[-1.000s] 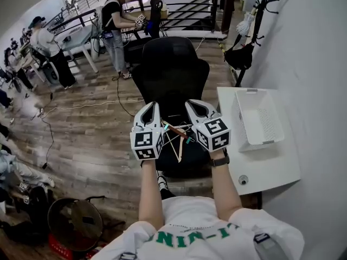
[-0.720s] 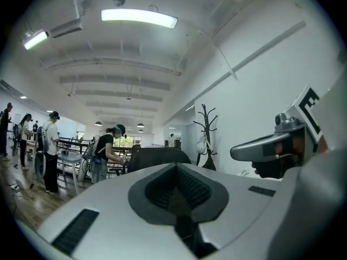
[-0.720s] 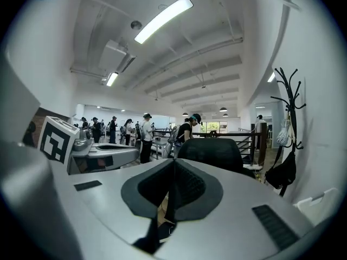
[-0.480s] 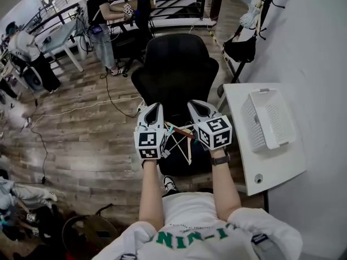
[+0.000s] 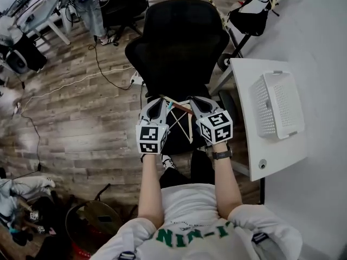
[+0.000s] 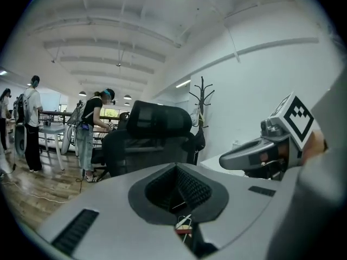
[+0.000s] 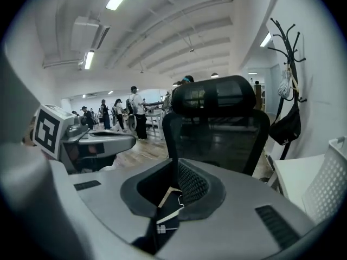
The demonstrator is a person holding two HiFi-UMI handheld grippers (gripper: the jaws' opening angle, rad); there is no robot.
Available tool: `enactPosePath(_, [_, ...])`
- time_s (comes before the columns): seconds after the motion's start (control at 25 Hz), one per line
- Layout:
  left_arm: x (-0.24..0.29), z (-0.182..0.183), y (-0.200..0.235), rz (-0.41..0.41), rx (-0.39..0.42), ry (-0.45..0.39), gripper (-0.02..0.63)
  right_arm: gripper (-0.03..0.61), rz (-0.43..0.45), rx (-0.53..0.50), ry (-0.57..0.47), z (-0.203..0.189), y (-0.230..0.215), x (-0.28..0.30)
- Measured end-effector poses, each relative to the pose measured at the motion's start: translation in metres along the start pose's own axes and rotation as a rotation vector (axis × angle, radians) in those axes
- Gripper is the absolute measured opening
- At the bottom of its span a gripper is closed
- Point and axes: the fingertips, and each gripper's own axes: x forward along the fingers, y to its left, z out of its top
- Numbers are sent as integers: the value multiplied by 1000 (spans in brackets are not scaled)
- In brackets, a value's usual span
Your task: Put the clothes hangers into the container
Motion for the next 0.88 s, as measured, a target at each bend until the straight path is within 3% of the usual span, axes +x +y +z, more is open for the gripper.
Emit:
enactPosePath(0.6, [109,-124,-27,21,-110,214,15,89,138,45,235,-149,-82,90])
enactPosePath(0.72, [127,-149,-23,30,-126,238,15,97,208,18,268,-180,-86,113])
enactPosePath(0.88, [149,-184,-14,46,-137,270,15,126,255,-97,356,-231,-94,145])
